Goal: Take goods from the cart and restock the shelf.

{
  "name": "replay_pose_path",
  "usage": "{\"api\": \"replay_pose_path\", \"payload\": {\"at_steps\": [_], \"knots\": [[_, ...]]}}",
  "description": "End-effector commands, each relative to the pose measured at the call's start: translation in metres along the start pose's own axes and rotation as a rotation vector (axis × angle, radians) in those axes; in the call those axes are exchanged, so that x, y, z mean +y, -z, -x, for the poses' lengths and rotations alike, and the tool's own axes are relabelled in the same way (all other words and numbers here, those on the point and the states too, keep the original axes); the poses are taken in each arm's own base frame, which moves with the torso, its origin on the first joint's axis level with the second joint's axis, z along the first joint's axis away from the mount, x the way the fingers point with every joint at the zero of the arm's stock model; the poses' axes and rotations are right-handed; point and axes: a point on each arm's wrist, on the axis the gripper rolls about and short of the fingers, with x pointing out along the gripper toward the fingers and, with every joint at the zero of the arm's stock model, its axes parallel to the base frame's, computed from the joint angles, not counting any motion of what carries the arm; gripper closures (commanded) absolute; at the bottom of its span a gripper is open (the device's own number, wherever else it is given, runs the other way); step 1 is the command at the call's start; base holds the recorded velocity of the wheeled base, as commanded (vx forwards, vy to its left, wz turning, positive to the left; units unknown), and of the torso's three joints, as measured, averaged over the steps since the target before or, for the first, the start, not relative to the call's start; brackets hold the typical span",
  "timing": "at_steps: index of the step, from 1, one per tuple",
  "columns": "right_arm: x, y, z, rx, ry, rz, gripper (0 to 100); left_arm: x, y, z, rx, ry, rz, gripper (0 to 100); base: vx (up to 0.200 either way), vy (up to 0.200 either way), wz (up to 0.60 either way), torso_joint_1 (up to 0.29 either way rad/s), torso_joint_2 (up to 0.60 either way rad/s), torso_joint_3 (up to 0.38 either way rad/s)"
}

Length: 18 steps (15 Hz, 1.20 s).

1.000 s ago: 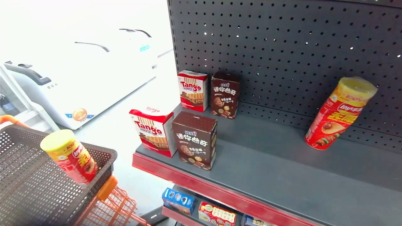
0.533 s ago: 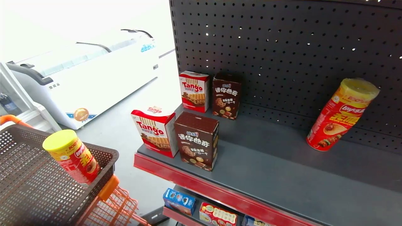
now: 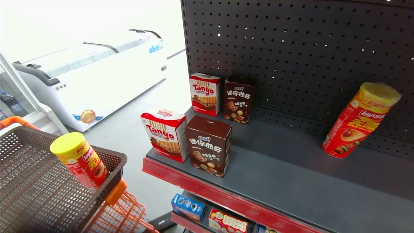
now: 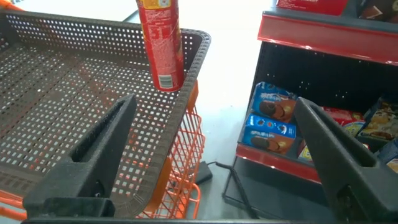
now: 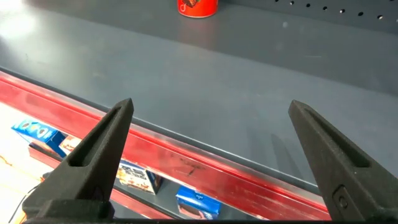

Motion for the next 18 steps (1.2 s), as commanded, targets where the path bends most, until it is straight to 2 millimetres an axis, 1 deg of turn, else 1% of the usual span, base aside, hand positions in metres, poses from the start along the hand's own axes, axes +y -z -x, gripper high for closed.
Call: {"api": "replay_pose_path", "payload": {"at_steps": [1, 2, 3, 4, 5, 6, 7, 8, 9, 10, 11, 12, 13, 14, 15, 18], "knots": [[0.0, 0.0, 0.0, 0.001, 0.002, 0.0, 0, 0.0, 0.0, 0.0, 0.0, -0.002, 0.001, 0, 0.0, 0.0, 0.0, 0.0, 0.0, 0.0], [0.0, 0.0, 0.0, 0.001, 0.0, 0.0, 0, 0.0, 0.0, 0.0, -0.001, -0.011, 0.002, 0, 0.0, 0.0, 0.0, 0.0, 0.0, 0.0], [0.0, 0.0, 0.0, 0.001, 0.002, 0.0, 0, 0.001, -0.026, 0.007, -0.067, -0.02, -0.01, 0, 0.0, 0.0, 0.0, 0.0, 0.0, 0.0], [0.0, 0.0, 0.0, 0.001, 0.0, 0.0, 0, 0.001, -0.043, 0.005, -0.022, -0.021, -0.015, 0, 0.0, 0.0, 0.0, 0.0, 0.0, 0.0], [0.0, 0.0, 0.0, 0.001, -0.001, 0.0, 0, 0.001, -0.067, -0.002, 0.074, -0.027, -0.02, 0, 0.0, 0.0, 0.0, 0.0, 0.0, 0.0], [0.0, 0.0, 0.0, 0.001, 0.0, 0.0, 0, 0.002, -0.076, -0.007, 0.111, -0.038, -0.022, 0, 0.0, 0.0, 0.0, 0.0, 0.0, 0.0], [0.0, 0.0, 0.0, 0.001, 0.002, 0.0, 0, 0.003, -0.078, -0.02, 0.186, -0.064, -0.037, 0, 0.0, 0.0, 0.0, 0.0, 0.0, 0.0], [0.0, 0.0, 0.0, 0.001, 0.0, 0.0, 0, 0.004, -0.082, -0.026, 0.212, -0.091, -0.059, 0, 0.0, 0.0, 0.0, 0.0, 0.0, 0.0], [0.0, 0.0, 0.0, 0.001, 0.002, 0.0, 0, 0.005, -0.096, -0.041, 0.216, -0.115, -0.09, 0, 0.0, 0.0, 0.0, 0.0, 0.0, 0.0], [0.0, 0.0, 0.0, 0.001, 0.0, 0.0, 0, 0.004, -0.102, -0.054, 0.221, -0.093, -0.089, 0, 0.0, 0.0, 0.0, 0.0, 0.0, 0.0], [0.0, 0.0, 0.0, 0.001, 0.0, 0.0, 0, 0.006, -0.105, -0.066, 0.242, -0.128, -0.059, 0, 0.0, 0.0, 0.0, 0.0, 0.0, 0.0], [0.0, 0.0, 0.0, 0.001, 0.0, 0.0, 0, 0.013, -0.108, -0.086, 0.281, -0.202, -0.006, 0, 0.0, 0.0, 0.0, 0.0, 0.0, 0.0], [0.0, 0.0, 0.0, 0.001, 0.0, 0.0, 0, 0.015, -0.108, -0.093, 0.292, -0.195, 0.009, 0, 0.0, 0.0, 0.0, 0.0, 0.0, 0.0], [0.0, 0.0, 0.0, 0.001, 0.002, 0.0, 0, 0.021, -0.105, -0.111, 0.334, -0.133, 0.024, 0, 0.0, 0.0, 0.0, 0.0, 0.0, 0.0], [0.0, 0.0, 0.0, 0.001, 0.0, 0.0, 0, 0.025, -0.1, -0.121, 0.367, -0.151, 0.003, 0, 0.0, 0.0, 0.0, 0.0, 0.0, 0.0], [0.0, 0.0, 0.0, 0.001, 0.0, 0.0, 0, 0.031, -0.084, -0.141, 0.401, -0.212, -0.023, 0, 0.0, 0.0, 0.0, 0.0, 0.0, 0.0]]}}
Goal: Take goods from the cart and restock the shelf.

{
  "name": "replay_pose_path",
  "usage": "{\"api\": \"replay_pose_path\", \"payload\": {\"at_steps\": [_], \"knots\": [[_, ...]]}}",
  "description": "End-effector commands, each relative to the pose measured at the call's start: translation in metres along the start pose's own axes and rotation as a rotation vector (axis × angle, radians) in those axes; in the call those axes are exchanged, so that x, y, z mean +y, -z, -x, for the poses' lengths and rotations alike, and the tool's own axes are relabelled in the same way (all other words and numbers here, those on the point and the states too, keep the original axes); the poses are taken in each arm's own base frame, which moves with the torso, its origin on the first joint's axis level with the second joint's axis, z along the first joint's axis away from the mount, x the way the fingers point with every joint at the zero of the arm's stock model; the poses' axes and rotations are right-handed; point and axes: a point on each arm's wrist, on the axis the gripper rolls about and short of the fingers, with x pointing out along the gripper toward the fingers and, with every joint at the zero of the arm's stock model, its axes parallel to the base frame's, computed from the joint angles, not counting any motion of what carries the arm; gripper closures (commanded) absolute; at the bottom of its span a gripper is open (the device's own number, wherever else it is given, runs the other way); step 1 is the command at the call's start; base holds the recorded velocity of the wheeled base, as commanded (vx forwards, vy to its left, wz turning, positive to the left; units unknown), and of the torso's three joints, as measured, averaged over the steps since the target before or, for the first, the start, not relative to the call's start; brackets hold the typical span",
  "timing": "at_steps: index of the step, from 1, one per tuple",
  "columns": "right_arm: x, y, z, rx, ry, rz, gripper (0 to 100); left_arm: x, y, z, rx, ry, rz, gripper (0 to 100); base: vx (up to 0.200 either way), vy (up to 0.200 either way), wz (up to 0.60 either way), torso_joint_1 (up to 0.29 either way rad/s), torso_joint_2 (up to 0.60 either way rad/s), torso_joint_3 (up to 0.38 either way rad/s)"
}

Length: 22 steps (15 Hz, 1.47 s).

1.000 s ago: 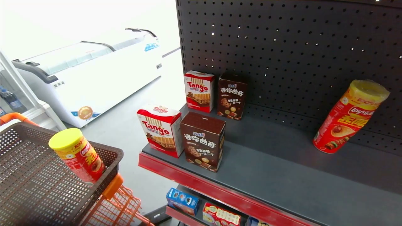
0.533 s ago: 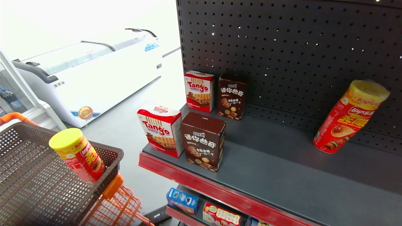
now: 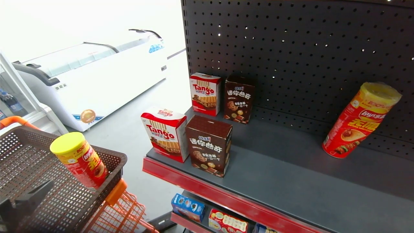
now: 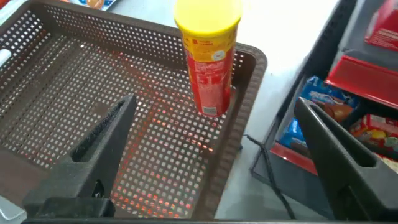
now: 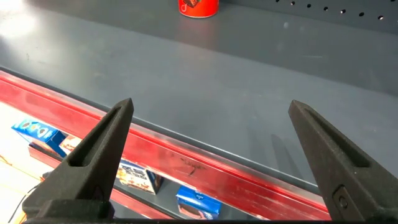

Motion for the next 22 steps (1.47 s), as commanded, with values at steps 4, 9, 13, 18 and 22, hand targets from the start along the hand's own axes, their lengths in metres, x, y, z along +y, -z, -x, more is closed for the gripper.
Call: {"api": "replay_pose_path", "payload": {"at_steps": [4, 9, 13, 18, 22], "knots": [[0.0, 0.0, 0.0, 0.001, -0.002, 0.0, 0, 0.001, 0.04, -0.067, 0.12, -0.025, 0.029, 0, 0.0, 0.0, 0.0, 0.0, 0.0, 0.0], [0.0, 0.0, 0.0, 0.001, -0.002, 0.0, 0, -0.002, 0.045, -0.108, 0.082, -0.006, 0.047, 0, 0.0, 0.0, 0.0, 0.0, 0.0, 0.0], [0.0, 0.0, 0.0, 0.001, 0.0, 0.0, 0, -0.003, 0.054, -0.137, -0.012, -0.01, 0.044, 0, 0.0, 0.0, 0.0, 0.0, 0.0, 0.0], [0.0, 0.0, 0.0, 0.001, 0.0, 0.0, 0, 0.0, 0.061, -0.159, -0.013, -0.022, 0.065, 0, 0.0, 0.0, 0.0, 0.0, 0.0, 0.0], [0.0, 0.0, 0.0, 0.001, 0.0, 0.0, 0, 0.002, 0.062, -0.18, -0.013, -0.027, 0.088, 0, 0.0, 0.0, 0.0, 0.0, 0.0, 0.0]]}}
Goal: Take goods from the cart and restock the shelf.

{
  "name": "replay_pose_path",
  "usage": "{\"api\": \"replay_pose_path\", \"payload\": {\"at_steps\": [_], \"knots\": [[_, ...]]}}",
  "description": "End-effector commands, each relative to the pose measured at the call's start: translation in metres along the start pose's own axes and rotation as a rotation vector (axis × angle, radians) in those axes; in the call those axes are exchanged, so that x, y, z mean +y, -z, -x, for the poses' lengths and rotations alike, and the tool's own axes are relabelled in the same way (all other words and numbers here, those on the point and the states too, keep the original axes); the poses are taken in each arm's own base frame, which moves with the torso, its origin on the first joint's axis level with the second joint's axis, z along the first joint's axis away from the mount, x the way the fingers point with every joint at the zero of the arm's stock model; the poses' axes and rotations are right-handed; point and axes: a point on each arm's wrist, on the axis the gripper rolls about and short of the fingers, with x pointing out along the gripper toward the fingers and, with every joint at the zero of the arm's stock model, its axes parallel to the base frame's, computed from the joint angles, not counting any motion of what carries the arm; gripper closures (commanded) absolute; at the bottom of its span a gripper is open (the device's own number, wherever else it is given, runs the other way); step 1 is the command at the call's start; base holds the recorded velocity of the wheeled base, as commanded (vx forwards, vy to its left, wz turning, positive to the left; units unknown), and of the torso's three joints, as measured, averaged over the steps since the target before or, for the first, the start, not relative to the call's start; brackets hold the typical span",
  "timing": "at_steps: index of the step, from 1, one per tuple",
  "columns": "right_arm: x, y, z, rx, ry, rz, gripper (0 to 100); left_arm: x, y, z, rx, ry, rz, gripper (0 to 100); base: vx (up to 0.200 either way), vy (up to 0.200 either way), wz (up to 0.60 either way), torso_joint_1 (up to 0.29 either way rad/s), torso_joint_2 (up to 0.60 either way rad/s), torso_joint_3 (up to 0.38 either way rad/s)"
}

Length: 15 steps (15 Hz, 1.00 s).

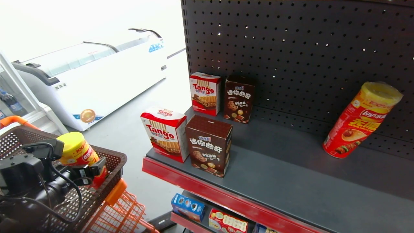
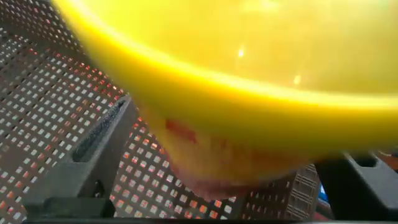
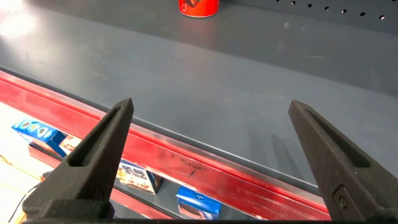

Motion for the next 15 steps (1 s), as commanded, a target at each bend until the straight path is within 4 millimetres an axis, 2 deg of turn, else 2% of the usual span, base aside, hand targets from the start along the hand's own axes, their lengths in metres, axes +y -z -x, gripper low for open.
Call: {"api": "replay_pose_path", "payload": {"at_steps": [1, 4, 5, 8, 9, 12, 13, 15], "knots": [[0.0, 0.0, 0.0, 0.001, 0.0, 0.0, 0, 0.002, 0.004, -0.012, 0.012, -0.004, 0.002, 0, 0.0, 0.0, 0.0, 0.0, 0.0, 0.0], [0.0, 0.0, 0.0, 0.001, 0.0, 0.0, 0, 0.001, 0.001, -0.03, -0.016, -0.003, 0.001, 0, 0.0, 0.0, 0.0, 0.0, 0.0, 0.0], [0.0, 0.0, 0.0, 0.001, 0.001, 0.0, 0, 0.001, 0.001, -0.031, -0.019, -0.001, 0.0, 100, 0.0, 0.0, 0.0, 0.0, 0.0, 0.0], [0.0, 0.0, 0.0, 0.001, 0.0, 0.0, 0, -0.004, -0.011, -0.033, -0.07, 0.017, -0.009, 100, 0.0, 0.0, 0.0, 0.0, 0.0, 0.0], [0.0, 0.0, 0.0, 0.001, 0.0, 0.0, 0, -0.007, -0.024, -0.026, -0.122, 0.028, -0.014, 100, 0.0, 0.0, 0.0, 0.0, 0.0, 0.0], [0.0, 0.0, 0.0, 0.001, 0.0, 0.0, 0, -0.013, -0.053, -0.001, -0.233, 0.055, -0.039, 100, 0.0, 0.0, 0.0, 0.0, 0.0, 0.0], [0.0, 0.0, 0.0, 0.001, 0.001, 0.0, 0, -0.016, -0.066, 0.015, -0.281, 0.089, -0.047, 100, 0.0, 0.0, 0.0, 0.0, 0.0, 0.0], [0.0, 0.0, 0.0, 0.001, 0.001, 0.0, 0, -0.016, -0.08, 0.034, -0.322, 0.089, -0.106, 100, 0.0, 0.0, 0.0, 0.0, 0.0, 0.0]]}}
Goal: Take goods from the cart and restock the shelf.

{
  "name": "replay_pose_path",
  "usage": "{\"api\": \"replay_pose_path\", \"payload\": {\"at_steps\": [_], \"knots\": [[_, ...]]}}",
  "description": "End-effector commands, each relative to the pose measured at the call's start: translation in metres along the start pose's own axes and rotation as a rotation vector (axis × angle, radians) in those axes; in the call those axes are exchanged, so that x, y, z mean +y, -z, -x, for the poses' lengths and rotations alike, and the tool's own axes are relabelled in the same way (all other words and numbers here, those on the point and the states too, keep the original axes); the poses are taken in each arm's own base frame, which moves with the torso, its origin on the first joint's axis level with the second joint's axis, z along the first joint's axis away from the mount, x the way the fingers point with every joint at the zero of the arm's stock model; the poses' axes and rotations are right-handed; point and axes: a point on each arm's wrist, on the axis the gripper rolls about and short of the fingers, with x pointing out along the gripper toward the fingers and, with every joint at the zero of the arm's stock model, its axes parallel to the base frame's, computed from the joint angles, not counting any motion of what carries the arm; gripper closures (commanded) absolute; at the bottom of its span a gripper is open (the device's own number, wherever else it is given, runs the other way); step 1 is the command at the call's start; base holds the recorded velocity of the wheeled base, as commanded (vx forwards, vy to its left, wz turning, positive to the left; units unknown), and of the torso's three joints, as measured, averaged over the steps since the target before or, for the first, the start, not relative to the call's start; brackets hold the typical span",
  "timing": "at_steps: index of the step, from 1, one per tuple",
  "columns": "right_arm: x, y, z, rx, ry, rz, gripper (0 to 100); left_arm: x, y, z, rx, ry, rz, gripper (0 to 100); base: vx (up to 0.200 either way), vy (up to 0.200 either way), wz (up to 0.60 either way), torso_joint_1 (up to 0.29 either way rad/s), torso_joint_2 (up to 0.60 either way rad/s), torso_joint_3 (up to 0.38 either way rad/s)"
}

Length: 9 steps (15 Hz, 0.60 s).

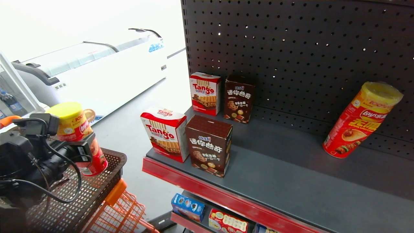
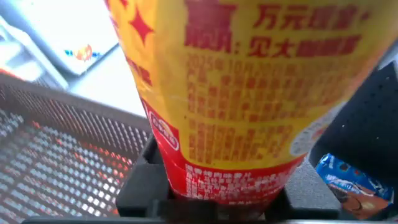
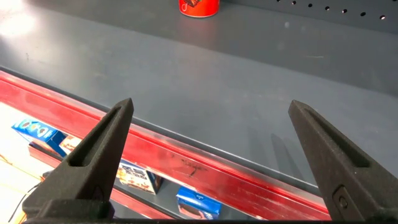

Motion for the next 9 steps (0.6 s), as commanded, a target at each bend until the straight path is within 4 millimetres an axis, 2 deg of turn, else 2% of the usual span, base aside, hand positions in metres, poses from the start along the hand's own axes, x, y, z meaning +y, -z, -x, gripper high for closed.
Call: {"api": "replay_pose_path", "payload": {"at_steps": [1, 3, 5, 6, 9], "knots": [[0.0, 0.0, 0.0, 0.001, -0.001, 0.0, 0, -0.002, -0.033, 0.025, -0.117, 0.014, -0.037, 100, 0.0, 0.0, 0.0, 0.0, 0.0, 0.0], [0.0, 0.0, 0.0, 0.001, 0.001, 0.0, 0, -0.012, -0.042, 0.031, -0.152, 0.057, -0.037, 100, 0.0, 0.0, 0.0, 0.0, 0.0, 0.0], [0.0, 0.0, 0.0, 0.001, -0.001, 0.0, 0, -0.017, -0.042, 0.032, -0.163, 0.096, -0.041, 100, 0.0, 0.0, 0.0, 0.0, 0.0, 0.0], [0.0, 0.0, 0.0, 0.001, -0.002, 0.0, 0, -0.028, -0.039, 0.035, -0.15, 0.183, -0.041, 100, 0.0, 0.0, 0.0, 0.0, 0.0, 0.0], [0.0, 0.0, 0.0, 0.001, -0.001, 0.0, 0, -0.046, -0.045, 0.051, -0.183, 0.36, -0.036, 100, 0.0, 0.0, 0.0, 0.0, 0.0, 0.0]]}}
